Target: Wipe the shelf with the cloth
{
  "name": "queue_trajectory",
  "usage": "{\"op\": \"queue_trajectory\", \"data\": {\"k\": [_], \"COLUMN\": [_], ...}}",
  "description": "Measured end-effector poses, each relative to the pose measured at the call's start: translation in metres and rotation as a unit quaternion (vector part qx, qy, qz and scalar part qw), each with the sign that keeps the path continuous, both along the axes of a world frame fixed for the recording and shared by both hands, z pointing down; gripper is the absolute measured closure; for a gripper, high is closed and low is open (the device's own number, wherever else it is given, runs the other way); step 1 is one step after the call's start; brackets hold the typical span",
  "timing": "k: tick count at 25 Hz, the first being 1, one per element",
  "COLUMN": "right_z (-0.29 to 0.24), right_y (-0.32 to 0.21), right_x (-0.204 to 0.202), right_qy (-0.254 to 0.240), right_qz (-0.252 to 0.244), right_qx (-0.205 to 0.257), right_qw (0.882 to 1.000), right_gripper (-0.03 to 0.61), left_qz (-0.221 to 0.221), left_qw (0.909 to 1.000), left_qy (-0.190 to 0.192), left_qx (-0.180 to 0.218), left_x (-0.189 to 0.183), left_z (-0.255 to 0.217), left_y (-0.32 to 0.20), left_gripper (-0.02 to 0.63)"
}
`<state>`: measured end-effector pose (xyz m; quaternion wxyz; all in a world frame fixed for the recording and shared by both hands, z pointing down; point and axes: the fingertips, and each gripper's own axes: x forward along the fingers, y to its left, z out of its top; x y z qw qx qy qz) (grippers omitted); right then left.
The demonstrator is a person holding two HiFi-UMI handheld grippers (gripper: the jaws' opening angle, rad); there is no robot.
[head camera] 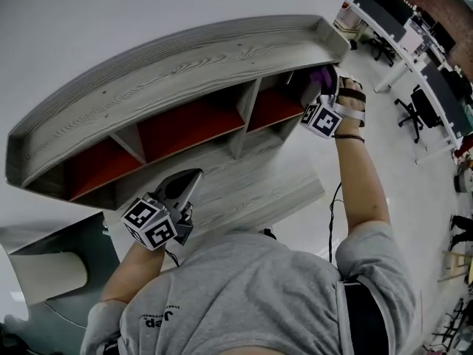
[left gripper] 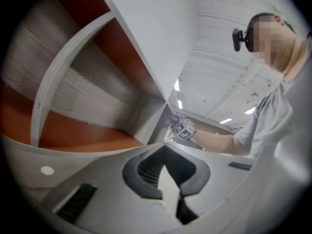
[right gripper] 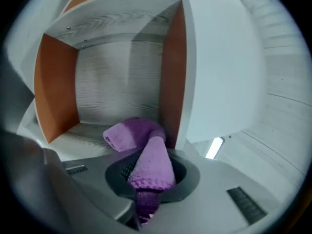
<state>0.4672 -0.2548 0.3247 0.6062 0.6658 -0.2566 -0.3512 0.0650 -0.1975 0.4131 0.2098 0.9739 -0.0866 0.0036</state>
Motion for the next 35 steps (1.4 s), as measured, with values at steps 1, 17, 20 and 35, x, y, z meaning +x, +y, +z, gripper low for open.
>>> {"op": "queue_trajectory", "data": {"k": [1,17,20,35], "right_z": [0.004,0.2,0.125,-0.013], "right_y": [-0.003,-0.002,-0.011,-0.064], "right_x": [0.001,-0.002,-0.01,-0.003], "right_qy": [-0.001,-0.374,-0.573,-0.706], "right_qz": [0.003,-0.017,-0.085,-0.252], "right_qx": [-0.006,-0.142,0.058,0.379], "right_qw": [1.0,0.916,0.813,0.543], "right_gripper": [0.515,0.517,0.516,0.518], "left_qz": [0.001,-0.048,-0.072,-0.165], "left_qw": [1.0,0.9986,0.9972,0.9847], "left_qy": [-0.001,-0.02,-0.019,-0.054], "left_qx": [-0.002,-0.007,-0.006,0.008], "left_x": [0.001,0.01,0.018,0.014], "left_z": [0.0,0.008,0.005,-0.007], "left_y": [0.001,0.005,0.01,0.042], "left_gripper": [0.597,0.597,0.597,0.597]}}
